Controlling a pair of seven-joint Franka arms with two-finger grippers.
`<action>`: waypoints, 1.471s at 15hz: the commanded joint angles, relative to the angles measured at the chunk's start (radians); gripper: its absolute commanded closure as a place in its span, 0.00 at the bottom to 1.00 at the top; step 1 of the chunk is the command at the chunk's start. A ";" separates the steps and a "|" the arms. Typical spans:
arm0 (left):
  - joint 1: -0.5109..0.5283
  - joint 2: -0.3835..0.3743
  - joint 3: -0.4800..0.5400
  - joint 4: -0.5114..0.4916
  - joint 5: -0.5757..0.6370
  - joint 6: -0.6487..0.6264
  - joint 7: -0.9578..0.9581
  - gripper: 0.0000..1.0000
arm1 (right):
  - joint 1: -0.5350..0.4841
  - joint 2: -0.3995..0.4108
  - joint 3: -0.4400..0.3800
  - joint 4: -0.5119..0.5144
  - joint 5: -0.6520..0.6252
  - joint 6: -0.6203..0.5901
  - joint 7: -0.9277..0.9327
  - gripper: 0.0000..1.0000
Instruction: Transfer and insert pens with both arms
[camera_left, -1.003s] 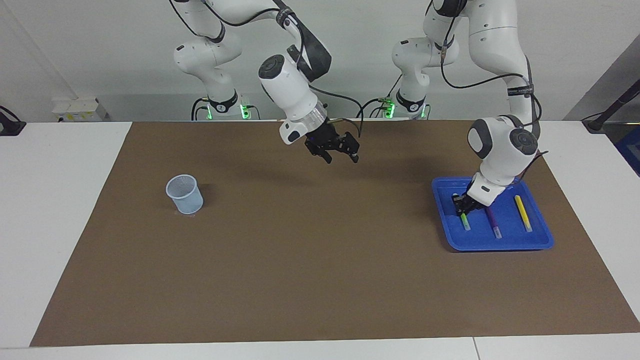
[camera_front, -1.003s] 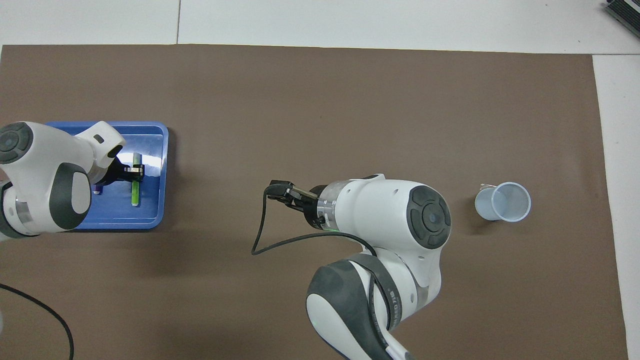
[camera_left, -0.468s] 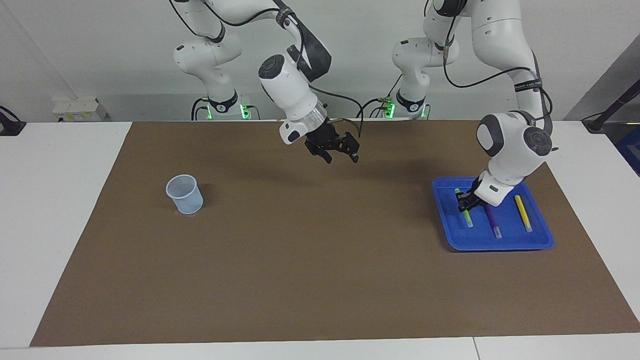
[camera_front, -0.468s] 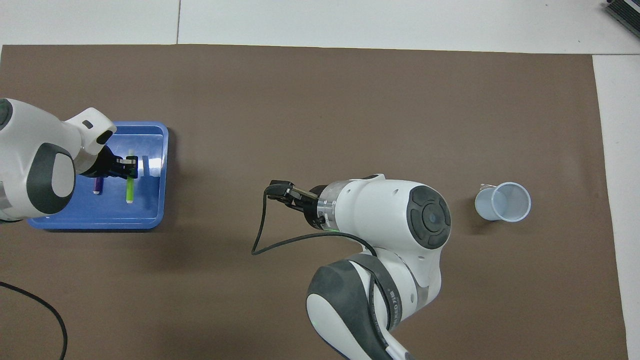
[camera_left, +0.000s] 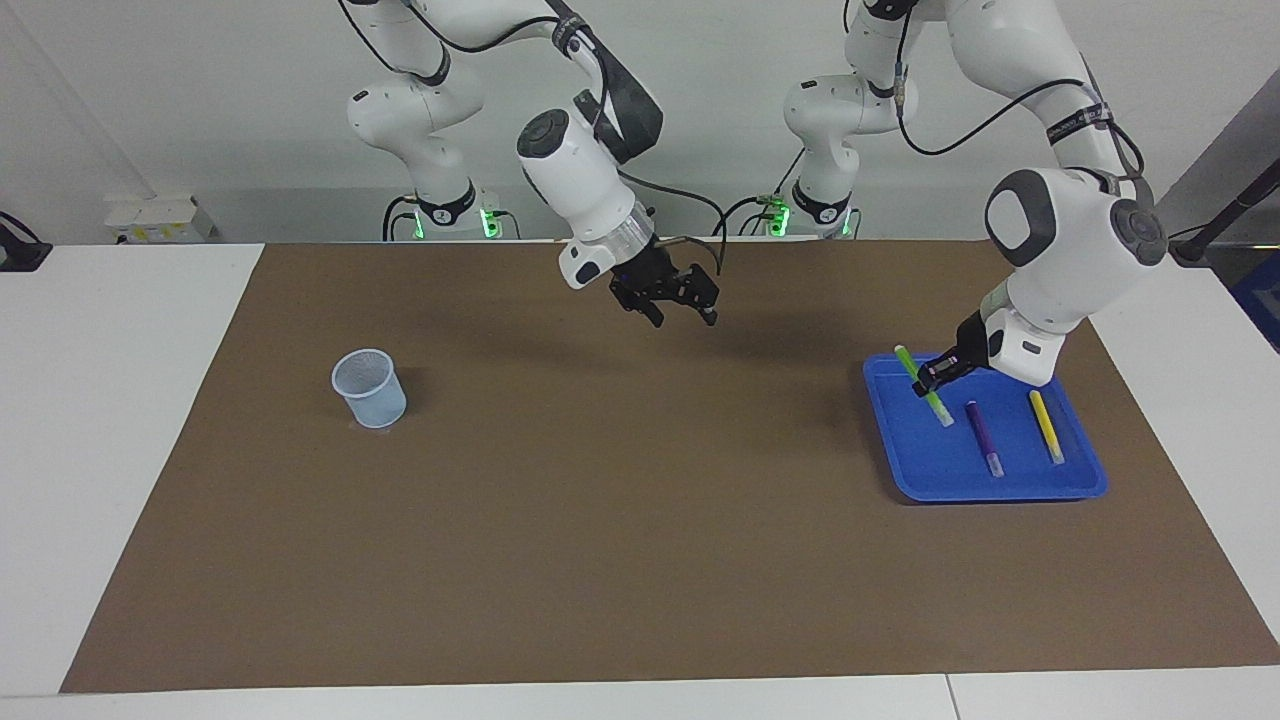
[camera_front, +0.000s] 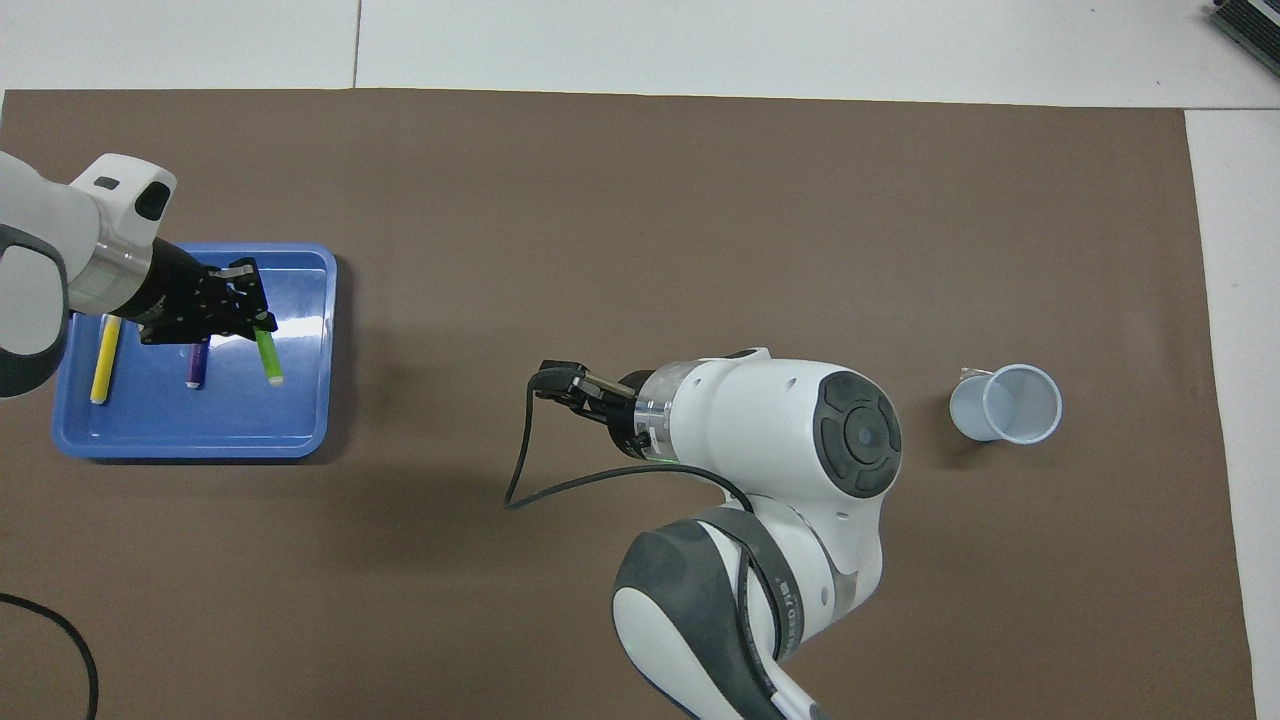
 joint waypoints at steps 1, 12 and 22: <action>-0.012 -0.051 -0.009 -0.016 -0.081 -0.042 -0.206 1.00 | -0.010 0.004 0.005 0.003 0.025 0.012 -0.029 0.00; -0.073 -0.135 -0.009 -0.109 -0.371 -0.034 -0.622 1.00 | -0.030 0.010 0.005 0.071 0.081 0.010 -0.026 0.00; -0.105 -0.166 -0.011 -0.178 -0.460 0.021 -0.811 1.00 | 0.128 0.052 0.008 0.131 0.123 0.237 -0.023 0.00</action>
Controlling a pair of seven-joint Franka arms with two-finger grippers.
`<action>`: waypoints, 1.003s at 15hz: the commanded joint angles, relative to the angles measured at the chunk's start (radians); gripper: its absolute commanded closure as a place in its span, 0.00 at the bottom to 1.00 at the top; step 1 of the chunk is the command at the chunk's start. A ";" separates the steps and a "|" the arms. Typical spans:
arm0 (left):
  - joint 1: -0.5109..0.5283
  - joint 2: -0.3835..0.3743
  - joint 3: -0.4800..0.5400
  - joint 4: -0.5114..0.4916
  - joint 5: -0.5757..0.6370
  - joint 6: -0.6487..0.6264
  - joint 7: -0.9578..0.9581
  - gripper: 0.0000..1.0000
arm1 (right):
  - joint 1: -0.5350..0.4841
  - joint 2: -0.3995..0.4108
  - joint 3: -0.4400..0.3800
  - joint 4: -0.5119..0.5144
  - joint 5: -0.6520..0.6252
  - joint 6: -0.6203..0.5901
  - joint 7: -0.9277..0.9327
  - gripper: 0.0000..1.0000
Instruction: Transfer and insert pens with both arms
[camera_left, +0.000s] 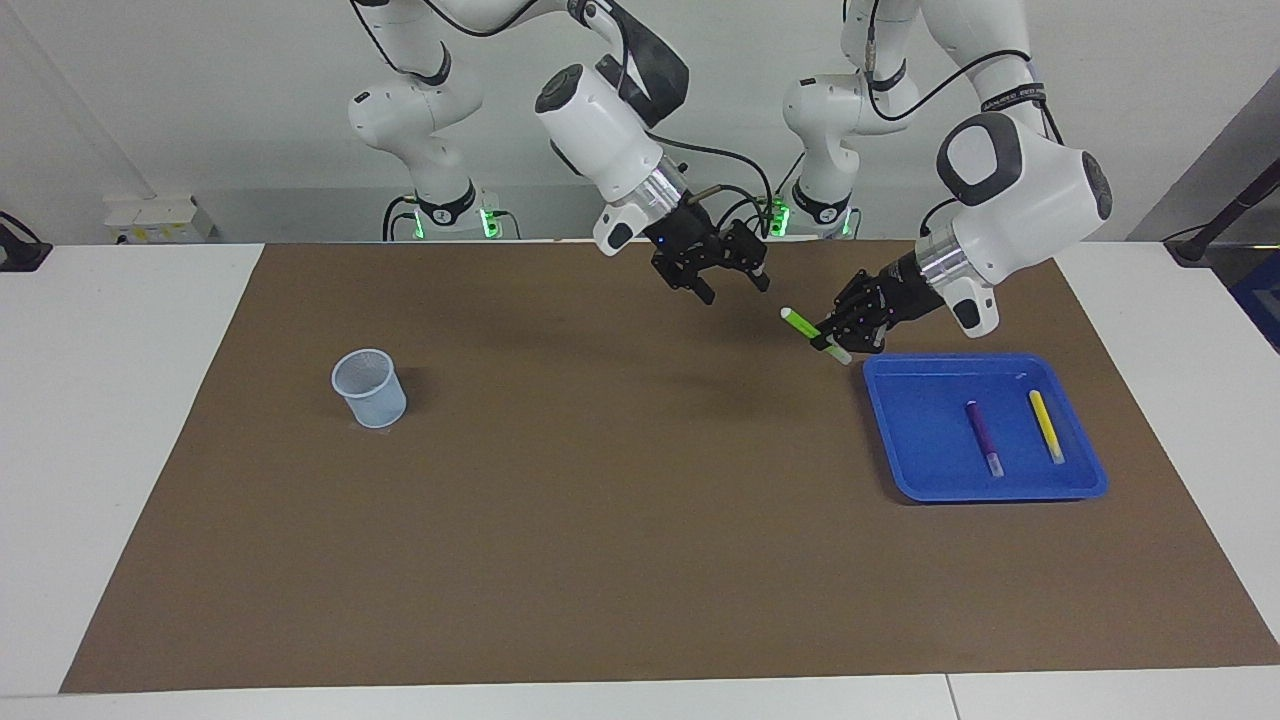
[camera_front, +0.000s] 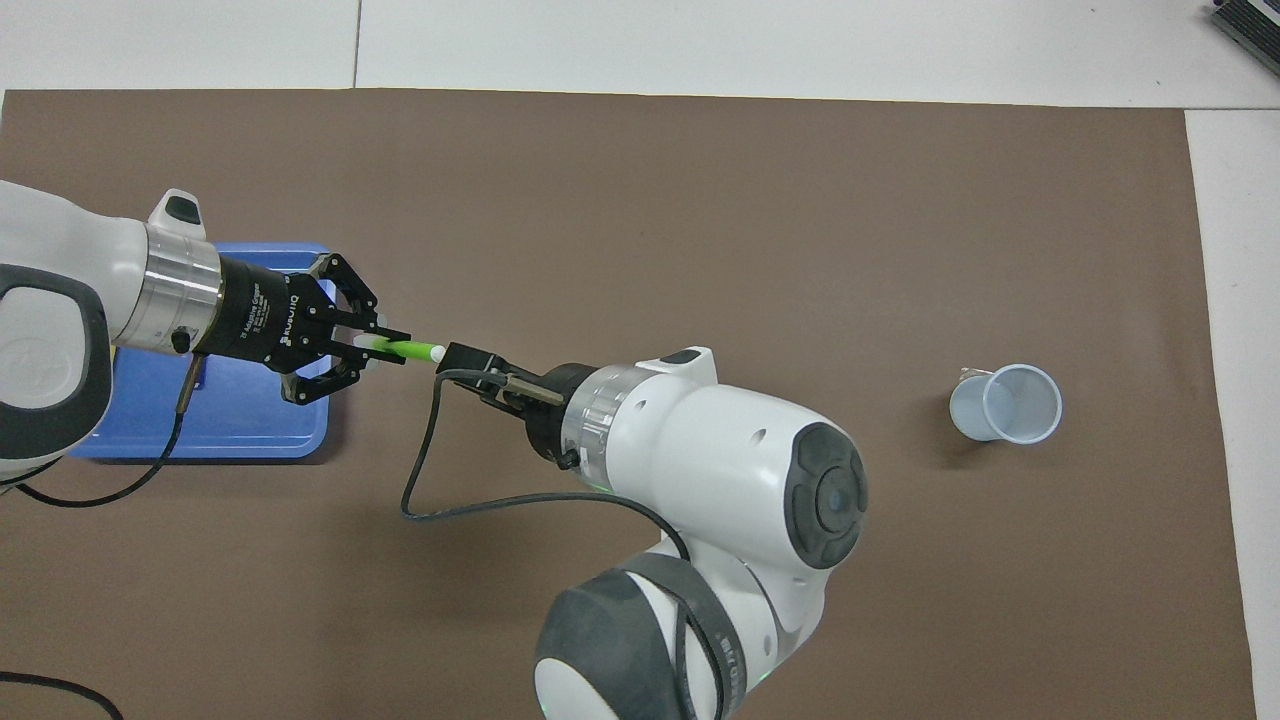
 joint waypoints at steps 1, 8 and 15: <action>-0.016 -0.051 0.013 -0.066 -0.030 0.034 -0.030 1.00 | 0.034 0.034 0.001 0.025 0.033 0.077 -0.021 0.00; -0.016 -0.081 0.013 -0.080 -0.030 0.002 -0.039 1.00 | 0.048 0.128 0.001 0.110 0.024 0.144 -0.035 0.32; -0.025 -0.099 0.013 -0.094 -0.028 0.002 -0.052 1.00 | 0.047 0.148 0.001 0.136 0.028 0.145 -0.032 0.42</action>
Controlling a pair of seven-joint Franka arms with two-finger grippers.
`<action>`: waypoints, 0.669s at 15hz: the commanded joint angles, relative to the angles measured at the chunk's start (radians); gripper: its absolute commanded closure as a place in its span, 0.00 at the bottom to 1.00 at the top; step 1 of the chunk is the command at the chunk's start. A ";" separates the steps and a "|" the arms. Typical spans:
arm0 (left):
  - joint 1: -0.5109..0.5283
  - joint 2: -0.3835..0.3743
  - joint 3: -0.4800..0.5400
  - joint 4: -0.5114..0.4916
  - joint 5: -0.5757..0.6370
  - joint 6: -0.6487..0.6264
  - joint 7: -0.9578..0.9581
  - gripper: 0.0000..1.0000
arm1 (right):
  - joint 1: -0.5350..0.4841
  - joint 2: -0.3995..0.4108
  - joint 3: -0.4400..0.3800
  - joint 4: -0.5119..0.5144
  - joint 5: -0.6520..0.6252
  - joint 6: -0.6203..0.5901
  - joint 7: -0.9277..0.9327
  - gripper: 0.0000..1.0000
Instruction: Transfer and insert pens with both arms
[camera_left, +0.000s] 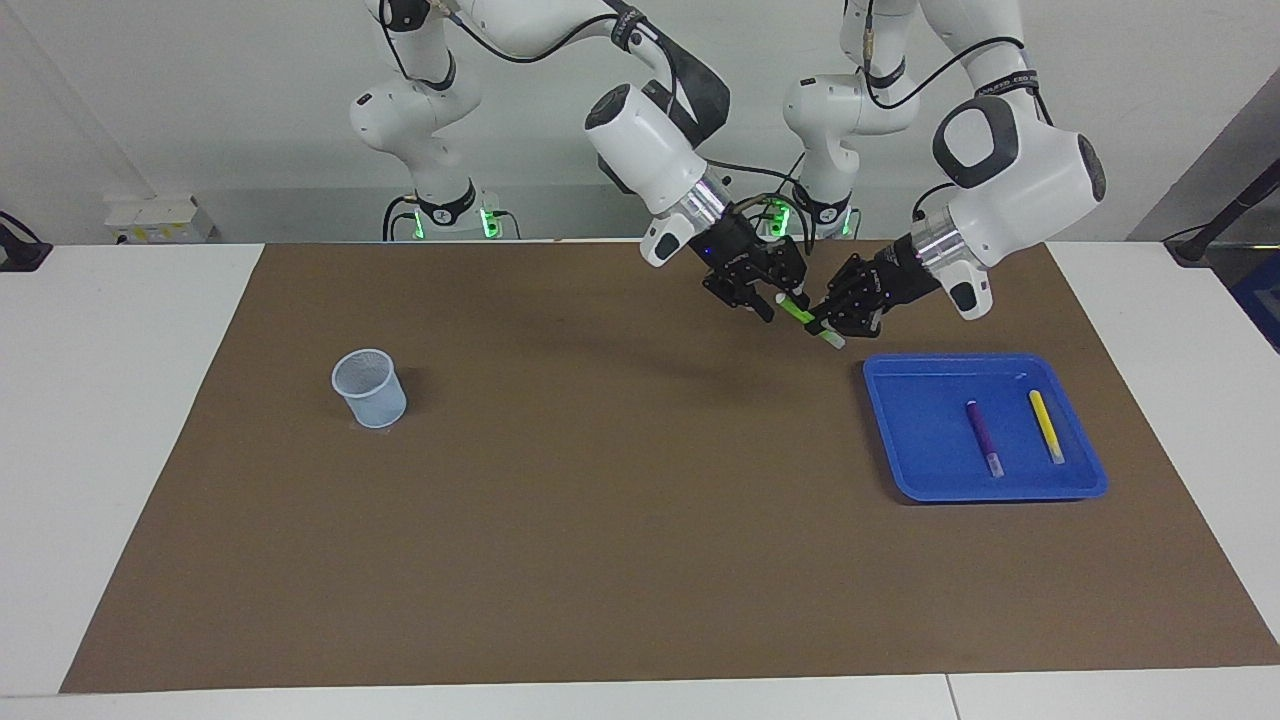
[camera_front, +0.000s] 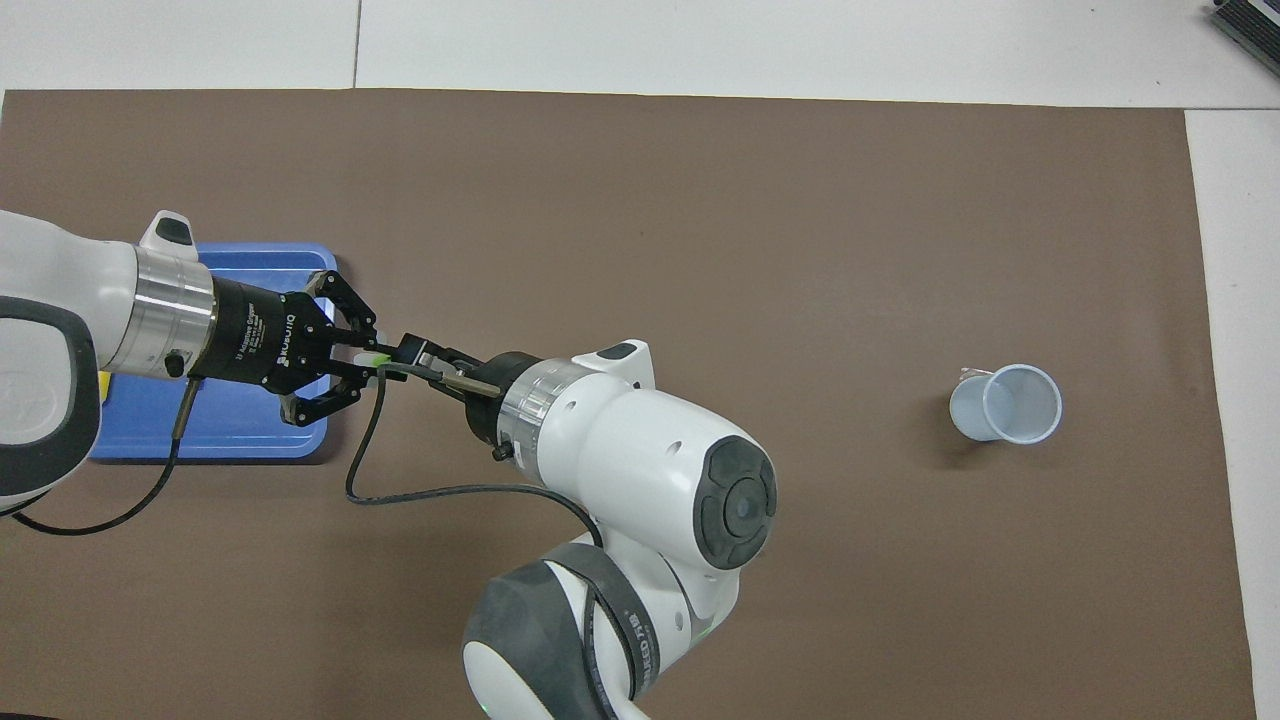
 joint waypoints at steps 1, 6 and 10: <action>-0.021 -0.035 0.013 -0.039 -0.015 0.002 -0.015 1.00 | -0.001 0.017 0.004 0.029 0.030 0.014 -0.032 0.42; -0.026 -0.041 0.013 -0.039 -0.015 0.000 -0.017 1.00 | 0.002 0.017 0.004 0.024 0.031 0.014 -0.034 0.49; -0.026 -0.042 0.015 -0.040 -0.015 -0.001 -0.018 1.00 | 0.004 0.018 0.004 0.018 0.031 0.014 -0.034 0.49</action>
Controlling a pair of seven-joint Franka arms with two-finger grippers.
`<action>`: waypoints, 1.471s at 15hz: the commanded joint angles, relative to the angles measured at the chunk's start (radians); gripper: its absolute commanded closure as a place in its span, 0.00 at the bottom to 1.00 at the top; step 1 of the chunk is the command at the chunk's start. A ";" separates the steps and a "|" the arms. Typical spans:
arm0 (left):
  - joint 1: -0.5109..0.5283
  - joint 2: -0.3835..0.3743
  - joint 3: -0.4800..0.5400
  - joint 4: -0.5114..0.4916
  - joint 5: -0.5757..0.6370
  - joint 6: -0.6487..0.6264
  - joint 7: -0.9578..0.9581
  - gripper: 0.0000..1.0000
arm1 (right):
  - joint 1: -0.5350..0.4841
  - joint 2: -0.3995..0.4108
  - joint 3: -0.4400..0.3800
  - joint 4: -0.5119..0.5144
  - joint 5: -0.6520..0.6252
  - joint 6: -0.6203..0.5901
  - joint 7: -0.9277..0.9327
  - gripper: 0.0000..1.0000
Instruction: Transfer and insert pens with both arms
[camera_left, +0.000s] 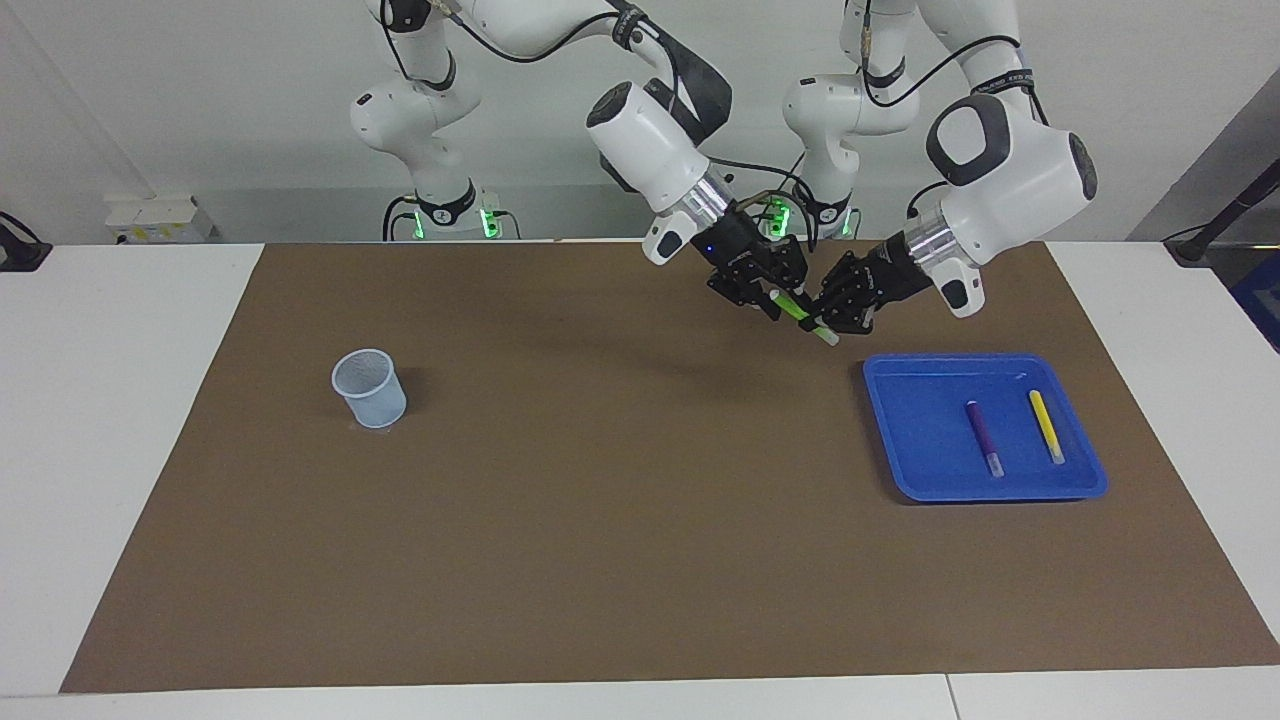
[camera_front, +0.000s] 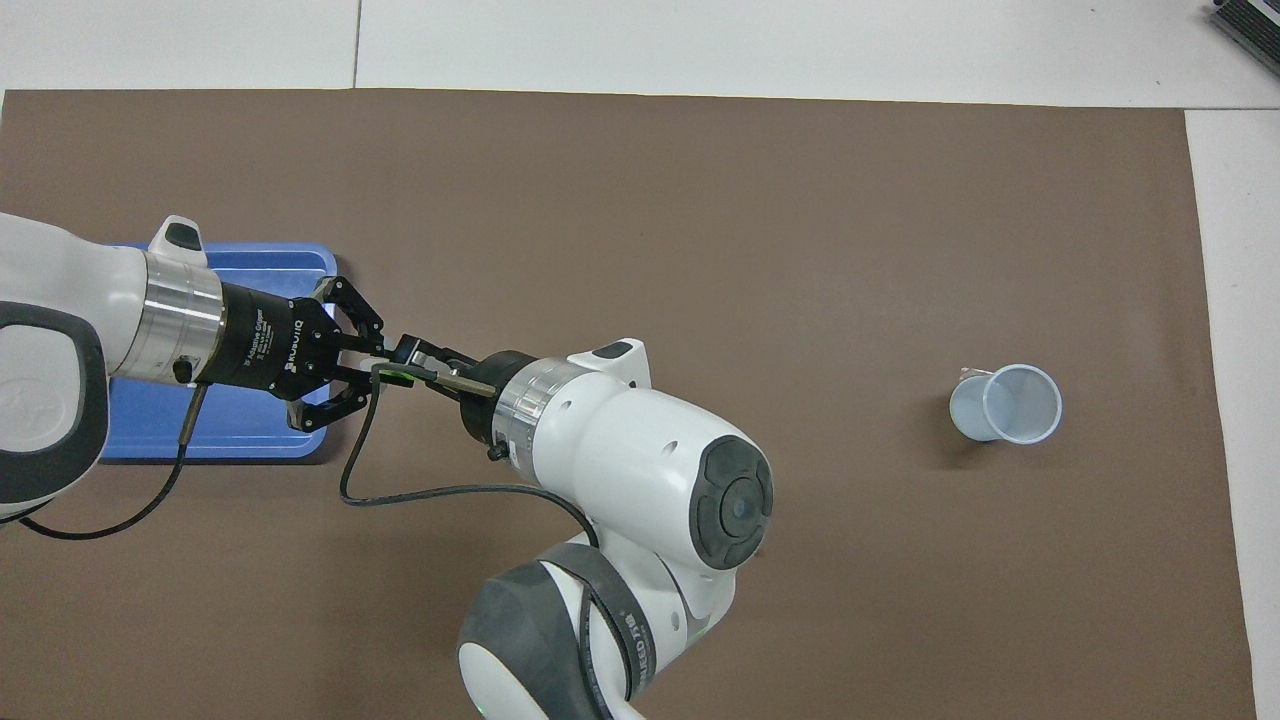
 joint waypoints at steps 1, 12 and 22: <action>-0.016 -0.034 0.015 -0.033 -0.015 0.000 -0.015 1.00 | 0.002 0.011 0.004 0.010 0.031 0.014 -0.034 0.49; -0.016 -0.035 0.013 -0.033 -0.015 -0.001 -0.015 1.00 | 0.017 0.012 0.004 0.001 0.034 0.012 -0.028 0.70; -0.016 -0.042 0.013 -0.034 -0.015 -0.001 -0.015 1.00 | 0.002 0.012 0.004 0.001 0.034 0.009 -0.032 1.00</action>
